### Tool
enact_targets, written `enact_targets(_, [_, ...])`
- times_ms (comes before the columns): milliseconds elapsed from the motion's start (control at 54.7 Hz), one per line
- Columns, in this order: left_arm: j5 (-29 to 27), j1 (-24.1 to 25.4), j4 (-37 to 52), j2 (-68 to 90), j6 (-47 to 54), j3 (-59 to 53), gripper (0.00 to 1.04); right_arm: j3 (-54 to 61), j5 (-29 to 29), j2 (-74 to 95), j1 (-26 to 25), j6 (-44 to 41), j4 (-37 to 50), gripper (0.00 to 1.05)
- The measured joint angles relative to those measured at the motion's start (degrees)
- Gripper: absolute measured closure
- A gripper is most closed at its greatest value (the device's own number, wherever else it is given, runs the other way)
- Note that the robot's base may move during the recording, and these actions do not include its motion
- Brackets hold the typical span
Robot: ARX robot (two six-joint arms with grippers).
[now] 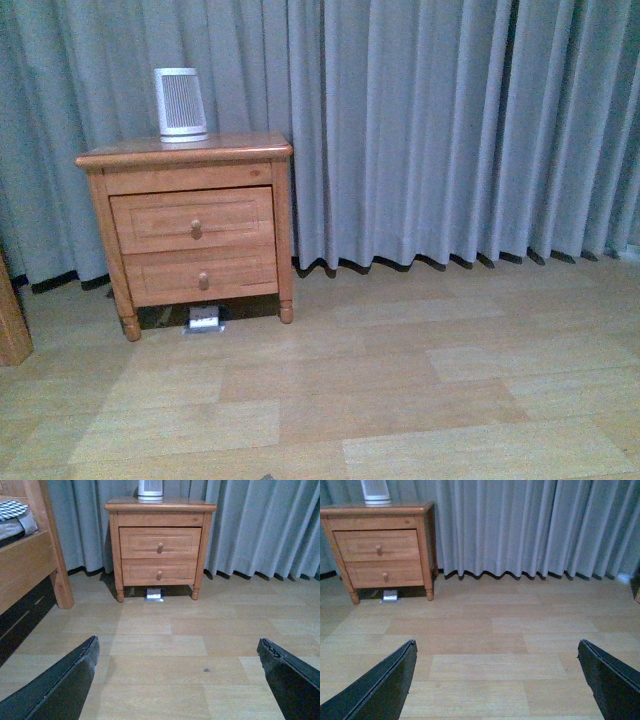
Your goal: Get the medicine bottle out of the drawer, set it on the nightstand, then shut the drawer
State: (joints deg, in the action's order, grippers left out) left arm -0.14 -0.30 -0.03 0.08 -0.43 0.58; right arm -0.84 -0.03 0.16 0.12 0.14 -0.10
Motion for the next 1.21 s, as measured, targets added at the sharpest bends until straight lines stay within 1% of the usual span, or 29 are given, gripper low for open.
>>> enact_targets(1207, [0.0, 0.0, 0.0, 0.0, 0.0, 0.0, 0.07, 0.0, 0.0, 0.0, 0.0, 0.0, 0.0, 0.07])
